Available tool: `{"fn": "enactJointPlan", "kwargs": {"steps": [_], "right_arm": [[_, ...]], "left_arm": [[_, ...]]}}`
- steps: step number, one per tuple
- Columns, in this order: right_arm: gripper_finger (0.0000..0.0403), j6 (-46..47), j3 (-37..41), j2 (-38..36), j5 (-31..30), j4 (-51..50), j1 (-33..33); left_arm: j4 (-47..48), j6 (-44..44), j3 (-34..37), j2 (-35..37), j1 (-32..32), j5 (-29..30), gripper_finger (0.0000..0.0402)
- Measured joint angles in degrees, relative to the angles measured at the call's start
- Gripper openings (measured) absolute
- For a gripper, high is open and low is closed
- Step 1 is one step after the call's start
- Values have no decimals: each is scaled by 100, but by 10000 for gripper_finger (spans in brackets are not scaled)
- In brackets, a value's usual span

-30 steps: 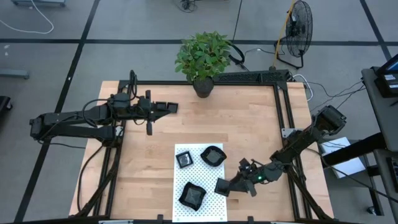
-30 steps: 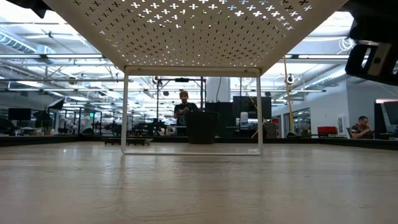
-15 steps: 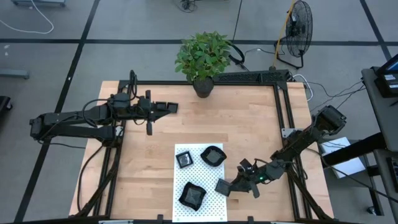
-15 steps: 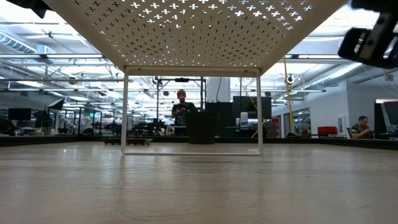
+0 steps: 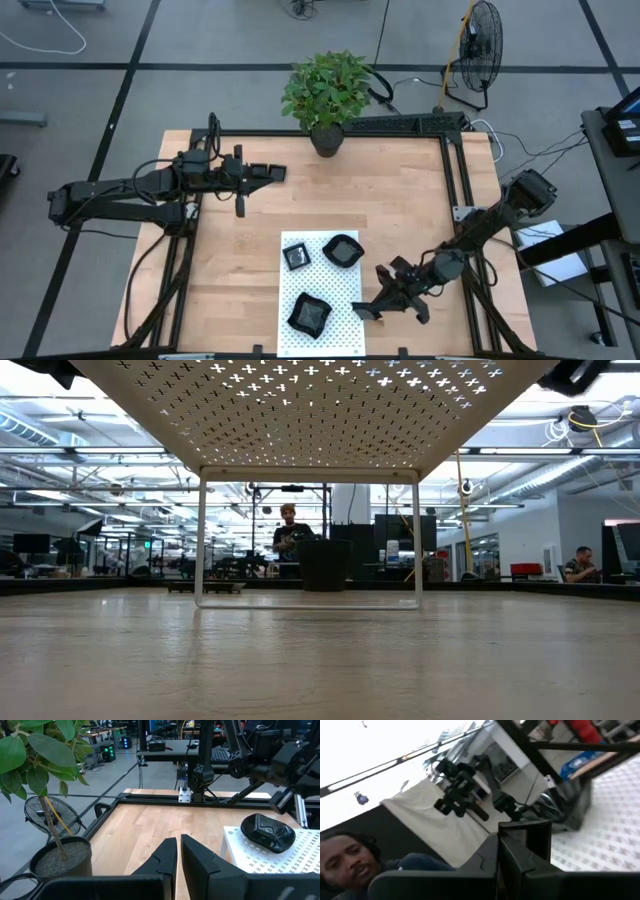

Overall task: Pick & Place Mini shaped plates
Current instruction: Stack the square plate on top of the square plate on the shelf

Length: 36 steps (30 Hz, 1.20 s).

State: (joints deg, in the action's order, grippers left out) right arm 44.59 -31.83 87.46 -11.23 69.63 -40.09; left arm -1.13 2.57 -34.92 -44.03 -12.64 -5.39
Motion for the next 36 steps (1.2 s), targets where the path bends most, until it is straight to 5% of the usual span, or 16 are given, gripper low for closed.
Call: {"fn": "enactJointPlan", "kwargs": {"steps": [13,20,26,36], "right_arm": [[0,-1482,-2548,2,1435,-3960,791],[0,-3263,-4571,2,1110,-6982,1335],[0,-4415,-5240,-5,702,-7823,2047],[0,-6011,-5282,746,1152,-8045,2692]], "left_arm": [[2,0,0,1,-1,0,31],[2,0,0,0,-2,0,31],[2,0,0,0,-2,0,31],[2,0,0,2,-2,0,31]]}}
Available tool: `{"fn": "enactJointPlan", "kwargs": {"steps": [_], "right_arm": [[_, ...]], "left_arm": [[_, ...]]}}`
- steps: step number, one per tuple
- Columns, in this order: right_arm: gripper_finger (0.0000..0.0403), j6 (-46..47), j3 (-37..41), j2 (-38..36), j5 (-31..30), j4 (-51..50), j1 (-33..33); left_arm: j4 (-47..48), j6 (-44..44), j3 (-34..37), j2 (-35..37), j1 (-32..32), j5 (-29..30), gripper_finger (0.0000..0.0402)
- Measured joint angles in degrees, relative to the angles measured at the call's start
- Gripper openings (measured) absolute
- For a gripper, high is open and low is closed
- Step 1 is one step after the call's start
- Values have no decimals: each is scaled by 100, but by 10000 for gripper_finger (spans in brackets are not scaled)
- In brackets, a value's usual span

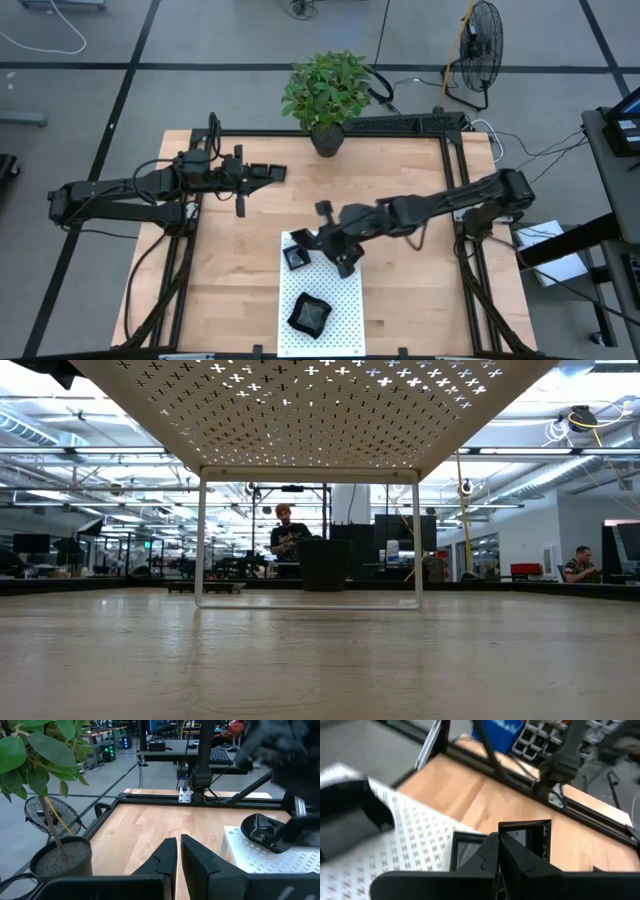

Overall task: Pick & Place Mini shaped plates
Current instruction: Stack the square plate on top of the square plate on the shelf

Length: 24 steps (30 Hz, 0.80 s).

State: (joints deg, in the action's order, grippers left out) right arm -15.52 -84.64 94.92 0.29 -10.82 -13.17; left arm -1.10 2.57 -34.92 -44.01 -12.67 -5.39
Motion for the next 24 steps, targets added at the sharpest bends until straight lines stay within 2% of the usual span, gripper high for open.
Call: {"fn": "enactJointPlan", "kwargs": {"steps": [4,9,24], "right_arm": [[0,-589,4,363,-6,33,-32],[0,-893,4,591,-18,326,-82],[0,-779,7,627,27,283,-122]], "left_arm": [[0,0,0,0,0,0,31],[-2,0,0,0,2,0,31],[0,-2,1,-2,1,0,31]]}}
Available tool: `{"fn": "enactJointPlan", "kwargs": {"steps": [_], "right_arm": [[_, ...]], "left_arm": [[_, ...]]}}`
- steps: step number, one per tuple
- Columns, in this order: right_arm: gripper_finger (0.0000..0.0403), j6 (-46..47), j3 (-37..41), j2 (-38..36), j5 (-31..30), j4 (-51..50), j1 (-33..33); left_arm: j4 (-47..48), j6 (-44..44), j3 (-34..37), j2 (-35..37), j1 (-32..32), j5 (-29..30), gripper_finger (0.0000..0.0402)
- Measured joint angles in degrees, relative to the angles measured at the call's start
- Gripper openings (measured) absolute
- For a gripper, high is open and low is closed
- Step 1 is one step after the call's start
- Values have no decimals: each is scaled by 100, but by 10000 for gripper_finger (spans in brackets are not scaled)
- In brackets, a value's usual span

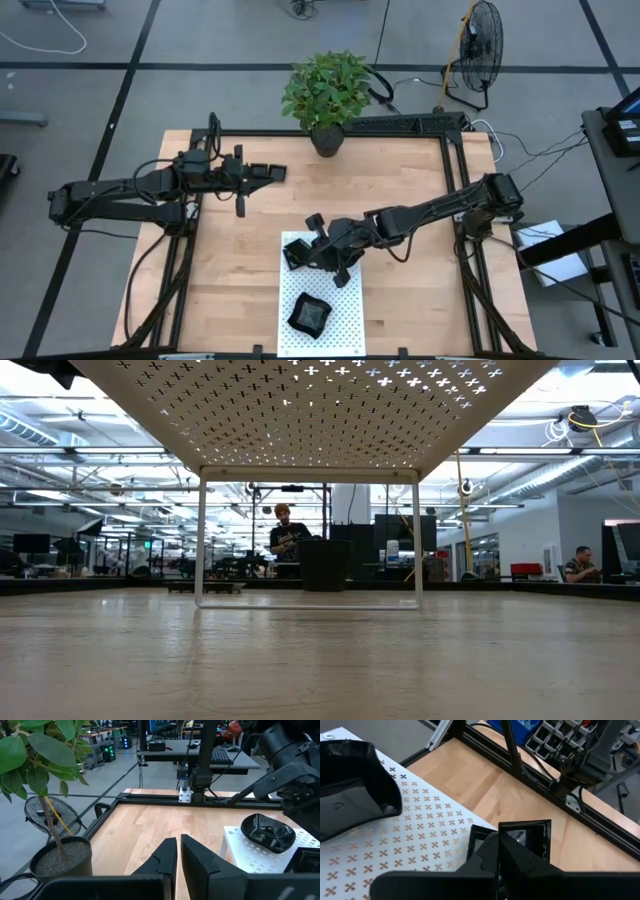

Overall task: Pick & Place Mini shaped plates
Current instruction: Stack the square plate on top of the square plate on the shelf

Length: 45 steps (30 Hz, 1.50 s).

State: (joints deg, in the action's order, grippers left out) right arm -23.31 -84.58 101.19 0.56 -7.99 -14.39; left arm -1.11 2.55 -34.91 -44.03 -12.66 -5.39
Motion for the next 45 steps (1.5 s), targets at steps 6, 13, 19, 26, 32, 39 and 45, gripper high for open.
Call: {"fn": "enactJointPlan", "kwargs": {"steps": [6,13,19,26,32,39,45], "right_arm": [[17,11,0,0,7,2,-5],[48,11,0,0,122,5,-57],[63,111,1,0,96,217,-60],[73,558,7,-55,-235,-469,-61],[74,739,9,-49,-334,-946,-217],[75,462,9,-52,-350,-850,-399],[79,61,9,-52,-323,-638,-377]], "left_arm": [[-2,1,-1,2,1,0,31],[-1,1,0,2,1,0,31],[-2,0,-1,2,1,0,31],[-2,0,1,2,-1,0,31],[-2,0,0,0,0,-1,31],[0,2,1,2,0,0,31],[-2,2,1,0,-1,0,31]]}}
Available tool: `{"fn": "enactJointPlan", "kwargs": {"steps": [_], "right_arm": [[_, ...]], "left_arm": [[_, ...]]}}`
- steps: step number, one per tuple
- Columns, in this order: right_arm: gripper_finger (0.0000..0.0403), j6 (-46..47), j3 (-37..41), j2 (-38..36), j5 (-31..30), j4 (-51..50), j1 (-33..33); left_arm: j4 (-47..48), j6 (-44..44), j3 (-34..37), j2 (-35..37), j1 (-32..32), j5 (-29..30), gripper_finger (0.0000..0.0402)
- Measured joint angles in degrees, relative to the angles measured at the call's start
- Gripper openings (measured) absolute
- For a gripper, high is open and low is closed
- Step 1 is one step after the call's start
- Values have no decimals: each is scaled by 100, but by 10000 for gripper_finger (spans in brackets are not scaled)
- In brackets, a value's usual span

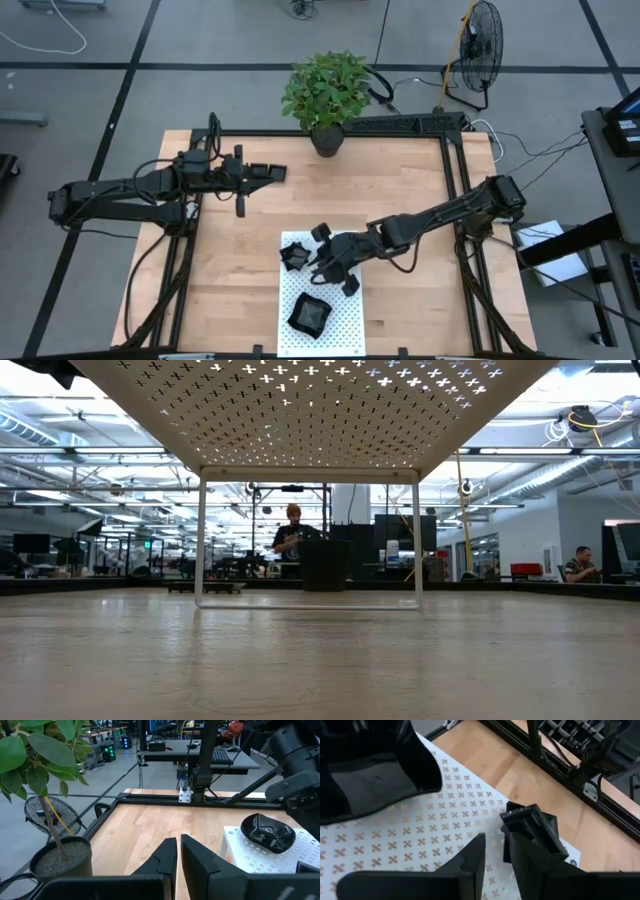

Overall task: Pick & Place Mini shaped plates
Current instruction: Stack the square plate on top of the square plate on the shelf

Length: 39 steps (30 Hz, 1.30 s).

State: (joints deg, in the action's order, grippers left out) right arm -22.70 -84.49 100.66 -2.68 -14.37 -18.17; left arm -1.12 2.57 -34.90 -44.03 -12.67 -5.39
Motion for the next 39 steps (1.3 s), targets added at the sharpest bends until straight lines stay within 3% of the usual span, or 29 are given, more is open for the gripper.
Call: {"fn": "enactJointPlan", "kwargs": {"steps": [4,13,25,39], "right_arm": [[97,-96,-3,91,282,83,172],[131,-290,-11,142,299,209,317],[61,-503,-9,194,297,105,361],[41,-593,-4,256,277,87,375]], "left_arm": [[0,-2,-2,0,0,0,31],[1,-1,-1,1,0,0,31],[1,-1,0,1,2,0,31],[2,0,0,0,1,0,31]]}}
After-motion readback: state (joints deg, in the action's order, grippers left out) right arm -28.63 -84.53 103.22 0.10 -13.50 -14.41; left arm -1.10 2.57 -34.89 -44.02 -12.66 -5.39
